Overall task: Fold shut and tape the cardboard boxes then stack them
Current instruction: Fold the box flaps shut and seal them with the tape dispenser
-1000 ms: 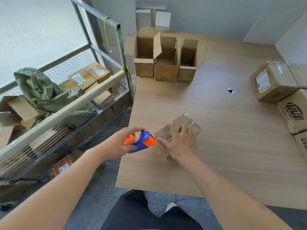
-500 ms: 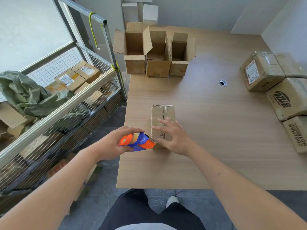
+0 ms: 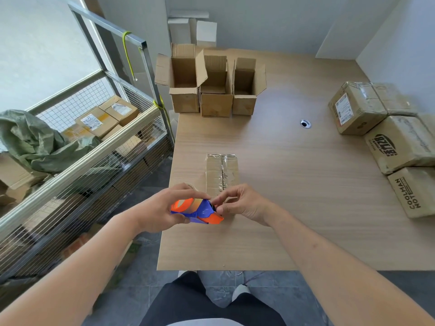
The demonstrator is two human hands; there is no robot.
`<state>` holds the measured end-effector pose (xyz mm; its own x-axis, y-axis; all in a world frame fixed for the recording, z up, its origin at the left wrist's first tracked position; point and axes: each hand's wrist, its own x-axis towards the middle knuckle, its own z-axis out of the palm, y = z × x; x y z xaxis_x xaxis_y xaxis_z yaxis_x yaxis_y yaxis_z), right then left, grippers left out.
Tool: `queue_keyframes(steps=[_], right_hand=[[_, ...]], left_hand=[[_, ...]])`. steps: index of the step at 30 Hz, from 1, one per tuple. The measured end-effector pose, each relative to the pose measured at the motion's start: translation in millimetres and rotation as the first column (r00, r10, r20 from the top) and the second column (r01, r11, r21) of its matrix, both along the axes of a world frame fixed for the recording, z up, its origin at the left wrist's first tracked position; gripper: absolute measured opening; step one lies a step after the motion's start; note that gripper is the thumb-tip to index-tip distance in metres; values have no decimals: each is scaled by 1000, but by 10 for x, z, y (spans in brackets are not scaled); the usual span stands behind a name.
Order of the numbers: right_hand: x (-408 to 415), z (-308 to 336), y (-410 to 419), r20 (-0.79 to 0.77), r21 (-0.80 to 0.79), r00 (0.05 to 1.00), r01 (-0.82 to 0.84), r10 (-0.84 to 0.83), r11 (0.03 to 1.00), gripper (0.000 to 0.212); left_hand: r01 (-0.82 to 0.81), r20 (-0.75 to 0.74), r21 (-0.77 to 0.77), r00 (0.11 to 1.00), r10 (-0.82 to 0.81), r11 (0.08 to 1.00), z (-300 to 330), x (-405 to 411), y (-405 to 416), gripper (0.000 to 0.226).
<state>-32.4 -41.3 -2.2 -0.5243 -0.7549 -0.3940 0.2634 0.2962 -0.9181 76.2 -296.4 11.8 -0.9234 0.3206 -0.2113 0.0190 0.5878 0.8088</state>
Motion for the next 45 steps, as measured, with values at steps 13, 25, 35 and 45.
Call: queue_keyframes(steps=[13,25,35,45], right_hand=[[-35,71,170,73,12,997,30,-31,999,22],[19,18,169,-10,40,995,100,-100,994,16],[118,-135,171,-220,126,917,366,-334,922,8],[184,-218,186,-375,236,820,536,-433,811,15]], left_hand=[[23,53,-43,998,-21,999,177,-29,158,76],[23,65,-62,998,-19,998,171,5,215,75],[61,52,-172,997,-53,983,36,37,292,72],[35,46,-254,999,-24,967,-190,94,176,63]])
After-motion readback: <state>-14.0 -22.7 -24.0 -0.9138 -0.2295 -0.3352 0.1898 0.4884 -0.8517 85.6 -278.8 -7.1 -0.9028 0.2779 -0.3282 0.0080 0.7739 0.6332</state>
